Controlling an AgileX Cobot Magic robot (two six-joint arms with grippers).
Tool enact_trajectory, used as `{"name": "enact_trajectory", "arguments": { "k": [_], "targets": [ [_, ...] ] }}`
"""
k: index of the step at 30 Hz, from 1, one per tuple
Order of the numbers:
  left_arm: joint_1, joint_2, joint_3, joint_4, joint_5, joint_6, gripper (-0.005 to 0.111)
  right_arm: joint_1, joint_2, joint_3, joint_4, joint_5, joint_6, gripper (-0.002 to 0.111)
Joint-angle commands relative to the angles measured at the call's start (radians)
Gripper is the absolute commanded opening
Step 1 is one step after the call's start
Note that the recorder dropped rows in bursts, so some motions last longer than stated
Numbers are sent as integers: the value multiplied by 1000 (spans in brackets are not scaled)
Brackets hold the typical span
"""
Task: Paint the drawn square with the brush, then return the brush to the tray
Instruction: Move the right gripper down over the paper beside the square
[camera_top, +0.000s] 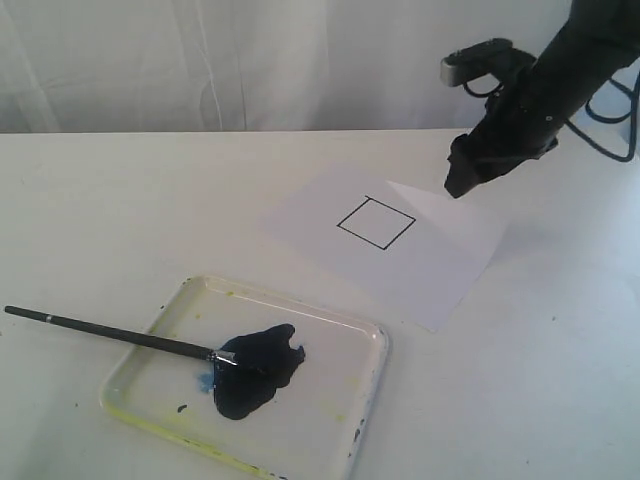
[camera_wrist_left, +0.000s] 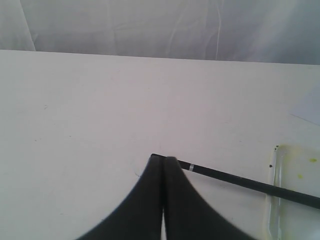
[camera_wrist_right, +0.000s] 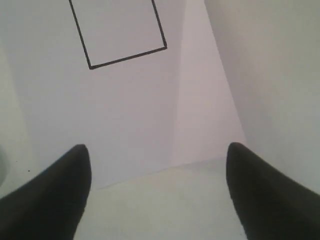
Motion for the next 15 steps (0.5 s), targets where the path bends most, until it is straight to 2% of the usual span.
{"name": "enact_trajectory", "arguments": {
  "k": [1, 15],
  "targets": [
    [-4, -4, 4, -4, 5, -6, 0, 8, 49, -4, 5, -38, -11, 70],
    [-4, -4, 4, -4, 5, -6, 0, 8, 179, 5, -19, -94, -308, 70]
  ]
}}
